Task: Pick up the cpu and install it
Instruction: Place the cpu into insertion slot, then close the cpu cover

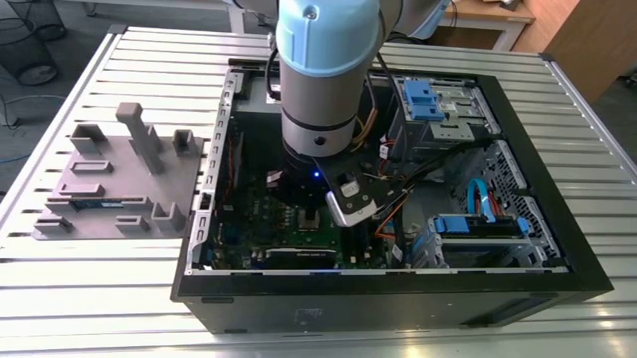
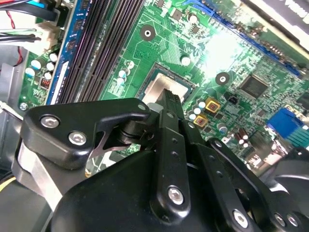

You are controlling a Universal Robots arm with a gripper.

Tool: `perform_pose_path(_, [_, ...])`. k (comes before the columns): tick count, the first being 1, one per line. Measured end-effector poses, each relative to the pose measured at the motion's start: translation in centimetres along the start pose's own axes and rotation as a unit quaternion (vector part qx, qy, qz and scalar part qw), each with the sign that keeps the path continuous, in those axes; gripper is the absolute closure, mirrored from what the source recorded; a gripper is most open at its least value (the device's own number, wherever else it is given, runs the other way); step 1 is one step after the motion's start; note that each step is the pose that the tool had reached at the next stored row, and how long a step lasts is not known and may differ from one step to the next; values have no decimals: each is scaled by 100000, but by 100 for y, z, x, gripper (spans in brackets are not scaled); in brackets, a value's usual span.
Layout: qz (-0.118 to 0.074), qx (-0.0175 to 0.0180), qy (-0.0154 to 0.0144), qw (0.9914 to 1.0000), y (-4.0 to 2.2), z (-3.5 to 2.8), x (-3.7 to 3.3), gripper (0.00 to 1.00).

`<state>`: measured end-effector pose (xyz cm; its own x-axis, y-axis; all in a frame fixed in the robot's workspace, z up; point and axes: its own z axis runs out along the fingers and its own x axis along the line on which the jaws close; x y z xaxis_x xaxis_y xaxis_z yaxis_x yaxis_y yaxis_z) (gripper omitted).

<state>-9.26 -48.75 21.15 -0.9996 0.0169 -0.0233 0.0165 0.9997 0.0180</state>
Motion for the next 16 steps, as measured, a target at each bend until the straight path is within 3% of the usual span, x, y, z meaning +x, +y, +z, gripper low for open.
perform_pose_path(7, [-2,-2,-1,100000,1,-46,-1,89])
perform_pose_path(16, [-2,-1,0,100000,1,-53,-1,89])
